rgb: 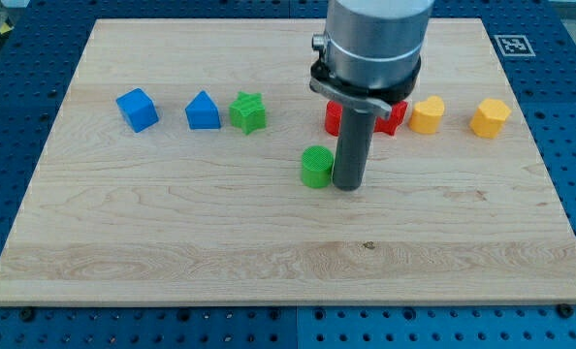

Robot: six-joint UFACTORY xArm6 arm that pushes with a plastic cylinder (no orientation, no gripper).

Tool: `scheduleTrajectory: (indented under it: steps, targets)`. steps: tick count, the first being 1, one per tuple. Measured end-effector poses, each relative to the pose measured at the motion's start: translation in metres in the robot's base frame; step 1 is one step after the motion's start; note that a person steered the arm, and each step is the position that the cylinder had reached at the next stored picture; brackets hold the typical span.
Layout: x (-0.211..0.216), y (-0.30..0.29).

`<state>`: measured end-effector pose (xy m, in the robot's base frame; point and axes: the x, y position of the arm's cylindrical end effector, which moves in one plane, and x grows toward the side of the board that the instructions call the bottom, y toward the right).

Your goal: Push the green circle bottom left to the red circle

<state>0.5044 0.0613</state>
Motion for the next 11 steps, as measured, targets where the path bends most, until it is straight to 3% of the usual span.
scheduleTrajectory:
  steps: [3,9,11]
  targets:
    - [0.015,-0.073]
    - [-0.021,-0.027]
    - [-0.007,-0.002]
